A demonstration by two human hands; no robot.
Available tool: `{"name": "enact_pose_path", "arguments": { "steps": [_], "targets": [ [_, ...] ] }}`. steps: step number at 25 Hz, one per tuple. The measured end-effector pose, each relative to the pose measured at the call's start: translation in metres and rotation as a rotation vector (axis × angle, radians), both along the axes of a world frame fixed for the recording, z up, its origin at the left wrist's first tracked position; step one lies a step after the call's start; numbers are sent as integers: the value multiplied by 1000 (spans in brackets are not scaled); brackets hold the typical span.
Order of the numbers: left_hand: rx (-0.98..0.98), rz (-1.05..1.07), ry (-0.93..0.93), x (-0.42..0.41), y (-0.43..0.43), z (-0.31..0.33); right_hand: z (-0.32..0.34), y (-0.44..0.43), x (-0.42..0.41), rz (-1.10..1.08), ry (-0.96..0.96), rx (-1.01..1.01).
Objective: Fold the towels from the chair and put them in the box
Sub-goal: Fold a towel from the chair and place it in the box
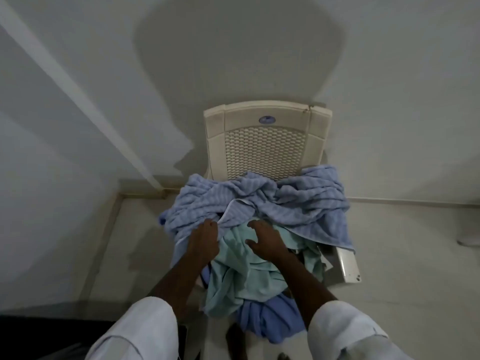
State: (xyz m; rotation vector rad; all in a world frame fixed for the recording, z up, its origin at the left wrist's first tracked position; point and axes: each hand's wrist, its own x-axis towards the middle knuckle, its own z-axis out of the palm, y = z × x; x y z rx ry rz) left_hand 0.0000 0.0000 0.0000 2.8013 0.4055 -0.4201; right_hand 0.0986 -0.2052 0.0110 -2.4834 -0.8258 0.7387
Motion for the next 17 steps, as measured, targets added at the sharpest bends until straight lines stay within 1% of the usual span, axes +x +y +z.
{"name": "enact_pose_path", "arguments": {
  "steps": [1,2,4,5,7,8,9,10,11,12,13,14,17],
  "targets": [
    [-63,25,-3,5,9,-18,-11,8,-2,3,21,-44],
    [-67,26,-44,8,15,-32,-20,16,-2,0,35,-58],
    [-64,58,19,12,13,-39,-30,27,-3,7,63,-71],
    [-42,18,50,13,9,-36,-35,33,-1,13,65,-58],
    [121,-64,8,17,4,-27,-40,42,4,29,47,2],
    [134,-56,39,19,5,-21,-42,47,7,37,38,33],
    [101,-43,88,22,8,-20,-43,52,9,44,35,46],
    [61,-38,67,21,11,-24,-41,56,10,64,10,69],
    [-80,-60,40,19,13,-24,-38,61,11,100,-30,87],
    [-210,-86,-60,18,11,-24,-36,63,12,148,-79,99],
    [-326,-82,-116,15,11,-19,-31,66,12,197,-127,76],
    [-382,-72,-198,10,11,-18,-27,67,9,237,-167,38],
    [-518,-75,-260,3,17,16,-10,61,-3,256,-285,-9]
  ]
}}
